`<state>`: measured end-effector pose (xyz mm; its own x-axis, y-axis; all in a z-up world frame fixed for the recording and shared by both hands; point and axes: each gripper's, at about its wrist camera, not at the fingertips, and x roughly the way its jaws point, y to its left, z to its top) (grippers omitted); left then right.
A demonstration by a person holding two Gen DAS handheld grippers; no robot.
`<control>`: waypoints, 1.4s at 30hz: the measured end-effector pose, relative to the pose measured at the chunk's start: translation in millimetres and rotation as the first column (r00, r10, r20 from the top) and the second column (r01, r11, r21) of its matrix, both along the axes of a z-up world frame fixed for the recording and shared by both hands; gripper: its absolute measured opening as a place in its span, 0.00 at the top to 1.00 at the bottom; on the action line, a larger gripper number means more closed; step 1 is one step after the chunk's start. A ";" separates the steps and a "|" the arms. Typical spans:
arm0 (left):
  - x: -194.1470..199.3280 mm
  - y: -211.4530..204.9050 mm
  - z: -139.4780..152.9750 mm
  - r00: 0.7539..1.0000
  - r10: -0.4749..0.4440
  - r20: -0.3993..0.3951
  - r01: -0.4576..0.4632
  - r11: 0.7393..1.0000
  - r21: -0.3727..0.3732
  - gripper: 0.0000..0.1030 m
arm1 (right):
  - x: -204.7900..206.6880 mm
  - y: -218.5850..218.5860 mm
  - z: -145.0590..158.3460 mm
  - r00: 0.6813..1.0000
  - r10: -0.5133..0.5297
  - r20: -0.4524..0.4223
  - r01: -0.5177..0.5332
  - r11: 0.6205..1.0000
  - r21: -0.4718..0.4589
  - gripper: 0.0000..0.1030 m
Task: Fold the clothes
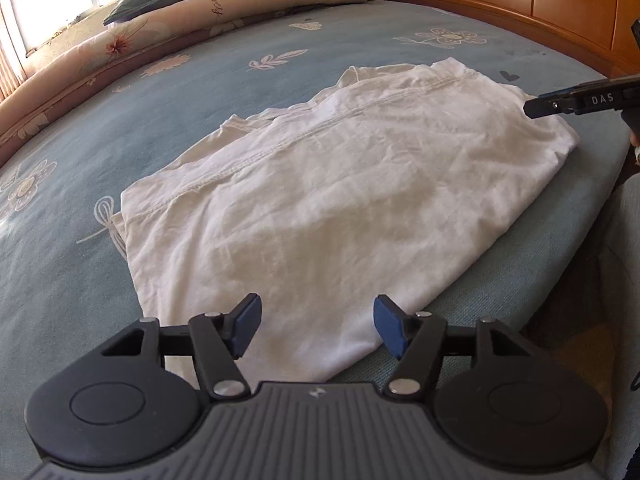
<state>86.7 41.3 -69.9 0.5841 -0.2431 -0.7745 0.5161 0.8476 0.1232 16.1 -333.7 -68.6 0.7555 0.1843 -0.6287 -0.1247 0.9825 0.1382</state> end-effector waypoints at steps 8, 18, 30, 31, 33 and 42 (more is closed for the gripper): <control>10.9 -1.3 15.7 0.995 0.045 -0.089 -0.050 0.997 -0.056 0.35 | -30.0 -4.6 -20.3 0.993 -0.068 0.100 0.065 0.997 0.032 0.23; 65.1 -132.1 87.1 0.974 -0.176 -0.144 0.139 0.961 -0.238 0.26 | -17.3 32.4 -25.0 0.980 -0.084 0.178 0.092 0.995 -0.035 0.06; 127.0 -287.7 20.8 0.868 -0.332 -0.370 0.196 0.913 -0.359 0.26 | -21.0 13.8 -36.8 0.985 -0.117 0.128 0.120 0.993 -0.020 0.00; 131.1 -291.4 14.9 0.860 -0.332 -0.388 0.184 0.910 -0.371 0.26 | -20.6 9.8 -37.6 0.985 -0.120 0.122 0.122 0.993 -0.004 0.00; 140.5 -298.2 4.0 0.844 -0.333 -0.421 0.161 0.905 -0.393 0.26 | -20.7 4.5 -38.6 0.985 -0.122 0.122 0.121 0.993 0.014 0.00; 162.4 -323.9 3.1 0.849 -0.329 -0.413 0.133 0.890 -0.436 0.25 | -16.7 -0.2 -43.7 0.984 -0.146 0.098 0.147 0.989 0.004 0.00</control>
